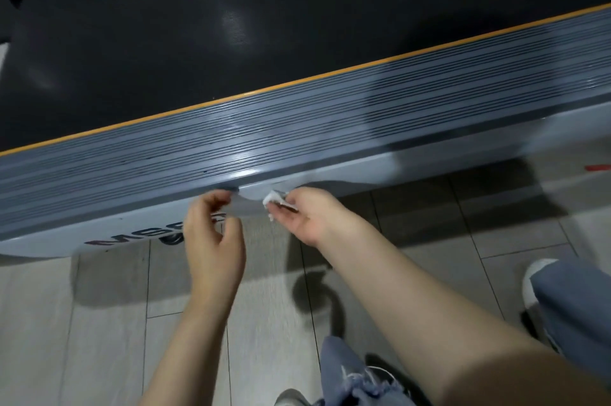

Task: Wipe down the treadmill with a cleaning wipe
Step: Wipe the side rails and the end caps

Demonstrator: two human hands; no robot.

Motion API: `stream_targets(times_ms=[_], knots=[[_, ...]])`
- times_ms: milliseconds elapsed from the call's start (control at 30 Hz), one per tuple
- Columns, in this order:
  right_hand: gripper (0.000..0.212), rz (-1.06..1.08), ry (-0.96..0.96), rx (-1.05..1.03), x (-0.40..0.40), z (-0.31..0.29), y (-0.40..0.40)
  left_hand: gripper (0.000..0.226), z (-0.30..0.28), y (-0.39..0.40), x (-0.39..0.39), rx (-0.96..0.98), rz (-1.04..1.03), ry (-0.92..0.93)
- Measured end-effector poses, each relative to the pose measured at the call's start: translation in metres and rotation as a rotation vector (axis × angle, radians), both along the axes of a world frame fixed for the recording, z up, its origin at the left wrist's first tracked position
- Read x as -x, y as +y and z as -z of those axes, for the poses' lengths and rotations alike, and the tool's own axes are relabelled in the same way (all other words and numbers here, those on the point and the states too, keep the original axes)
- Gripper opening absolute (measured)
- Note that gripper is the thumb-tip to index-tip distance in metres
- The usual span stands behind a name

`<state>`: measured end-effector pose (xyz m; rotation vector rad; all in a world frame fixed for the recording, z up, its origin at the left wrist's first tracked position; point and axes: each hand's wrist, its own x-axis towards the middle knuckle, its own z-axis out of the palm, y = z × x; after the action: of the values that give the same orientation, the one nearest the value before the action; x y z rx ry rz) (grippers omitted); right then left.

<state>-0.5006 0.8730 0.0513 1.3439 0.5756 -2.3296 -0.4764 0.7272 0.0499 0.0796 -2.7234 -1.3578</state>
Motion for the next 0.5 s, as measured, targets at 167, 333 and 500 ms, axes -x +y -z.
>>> stream_targets(times_ms=[167,333,500], knots=[[0.016,0.159,-0.018,0.0,-0.003,-0.005,0.019,0.034,-0.033,0.021,0.049,0.196,0.325,0.236],[0.034,0.276,-0.257,-0.247,-0.001,0.036,0.07,0.051,-0.044,0.093,0.097,0.306,0.746,0.236],[0.022,0.292,-0.07,-0.216,-0.011,-0.007,0.113,0.062,-0.057,0.189,0.128,0.258,0.923,0.282]])
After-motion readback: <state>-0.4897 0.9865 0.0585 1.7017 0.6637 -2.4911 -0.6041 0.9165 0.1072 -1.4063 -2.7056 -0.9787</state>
